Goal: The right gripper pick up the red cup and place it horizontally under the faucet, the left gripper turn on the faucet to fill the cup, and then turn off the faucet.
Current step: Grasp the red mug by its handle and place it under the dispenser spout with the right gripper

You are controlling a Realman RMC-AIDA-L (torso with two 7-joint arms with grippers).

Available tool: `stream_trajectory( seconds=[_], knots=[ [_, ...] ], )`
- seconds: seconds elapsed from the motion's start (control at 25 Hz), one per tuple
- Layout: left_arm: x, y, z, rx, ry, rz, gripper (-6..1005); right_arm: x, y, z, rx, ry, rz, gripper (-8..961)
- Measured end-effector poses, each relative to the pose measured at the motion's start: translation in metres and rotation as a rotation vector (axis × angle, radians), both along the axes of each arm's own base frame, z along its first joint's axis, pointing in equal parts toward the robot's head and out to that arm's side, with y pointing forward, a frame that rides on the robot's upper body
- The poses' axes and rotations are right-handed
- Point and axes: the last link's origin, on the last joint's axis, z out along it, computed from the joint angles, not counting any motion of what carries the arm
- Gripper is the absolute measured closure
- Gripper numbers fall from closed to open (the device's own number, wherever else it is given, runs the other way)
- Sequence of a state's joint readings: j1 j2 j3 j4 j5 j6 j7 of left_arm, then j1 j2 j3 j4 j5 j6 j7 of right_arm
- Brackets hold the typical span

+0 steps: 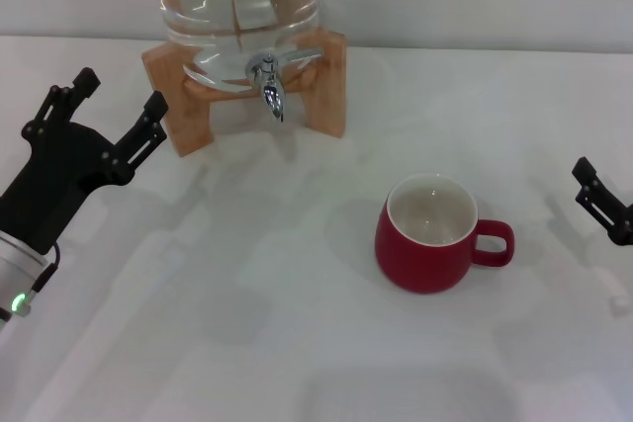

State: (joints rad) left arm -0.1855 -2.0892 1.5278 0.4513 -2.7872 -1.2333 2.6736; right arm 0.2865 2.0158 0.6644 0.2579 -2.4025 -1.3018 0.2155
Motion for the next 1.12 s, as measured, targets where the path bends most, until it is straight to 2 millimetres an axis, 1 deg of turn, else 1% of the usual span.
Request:
stream_trajectory(
  seconds=[0.24,0.68,1.12],
  knots=[
    [0.001,0.001,0.000,0.000,0.000,-0.003,124,0.002,-0.006,-0.001,-0.012,-0.013,0.012,110],
    [0.003,0.002,-0.002,-0.005,-0.001,-0.010,125,-0.004,-0.017,-0.014,-0.091,-0.030,0.068,111],
    [0.005,0.004,-0.003,-0.012,0.003,-0.013,124,-0.004,-0.022,-0.018,-0.126,-0.045,0.091,111]
  ],
)
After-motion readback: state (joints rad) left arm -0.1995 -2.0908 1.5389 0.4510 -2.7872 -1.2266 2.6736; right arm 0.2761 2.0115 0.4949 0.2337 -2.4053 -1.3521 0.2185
